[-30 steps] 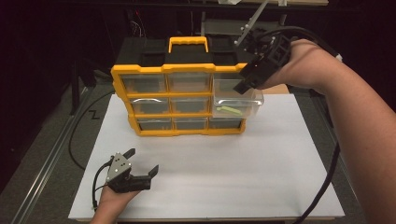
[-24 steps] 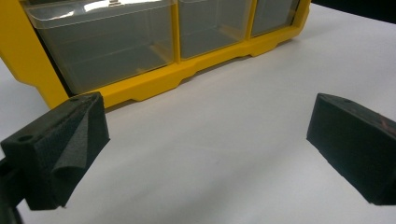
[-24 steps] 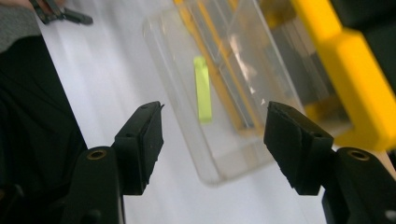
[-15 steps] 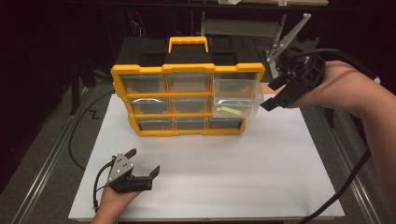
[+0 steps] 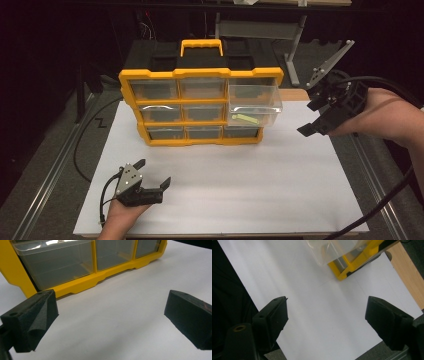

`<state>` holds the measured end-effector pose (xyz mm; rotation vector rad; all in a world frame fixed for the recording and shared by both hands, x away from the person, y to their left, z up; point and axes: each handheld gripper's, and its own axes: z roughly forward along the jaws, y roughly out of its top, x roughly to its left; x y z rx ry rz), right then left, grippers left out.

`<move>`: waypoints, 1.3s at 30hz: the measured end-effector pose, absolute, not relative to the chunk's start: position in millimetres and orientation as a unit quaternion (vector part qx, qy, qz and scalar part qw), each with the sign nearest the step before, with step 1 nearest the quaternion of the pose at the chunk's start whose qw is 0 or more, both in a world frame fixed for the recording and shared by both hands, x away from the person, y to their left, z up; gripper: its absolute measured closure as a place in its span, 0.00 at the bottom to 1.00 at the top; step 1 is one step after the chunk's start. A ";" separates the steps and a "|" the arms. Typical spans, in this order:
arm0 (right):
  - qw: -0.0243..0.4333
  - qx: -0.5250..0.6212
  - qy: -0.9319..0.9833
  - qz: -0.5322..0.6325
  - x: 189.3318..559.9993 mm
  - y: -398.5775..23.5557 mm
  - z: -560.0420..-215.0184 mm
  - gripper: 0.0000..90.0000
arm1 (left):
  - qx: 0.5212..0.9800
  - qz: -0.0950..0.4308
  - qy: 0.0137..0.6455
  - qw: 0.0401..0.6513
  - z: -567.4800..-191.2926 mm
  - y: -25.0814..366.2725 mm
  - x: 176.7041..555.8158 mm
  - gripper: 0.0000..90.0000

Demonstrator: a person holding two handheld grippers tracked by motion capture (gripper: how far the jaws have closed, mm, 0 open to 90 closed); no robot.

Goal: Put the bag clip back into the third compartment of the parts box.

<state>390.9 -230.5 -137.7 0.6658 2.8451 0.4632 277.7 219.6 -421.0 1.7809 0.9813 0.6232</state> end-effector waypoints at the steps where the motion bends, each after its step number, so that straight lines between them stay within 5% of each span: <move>1: 0.091 0.224 0.958 0.155 390.4 -231.2 -139.7 0.17 | 0.732 0.256 0.403 0.486 -420.9 219.5 277.5 0.00; 10: 0.093 0.235 0.957 0.142 388.7 -232.5 -169.2 0.00 | 0.731 0.255 0.403 0.487 -420.6 219.8 277.0 0.00; 39: 0.054 0.258 0.959 0.107 399.2 -225.8 -322.1 0.00 | 0.729 0.256 0.404 0.489 -419.9 220.9 276.1 0.00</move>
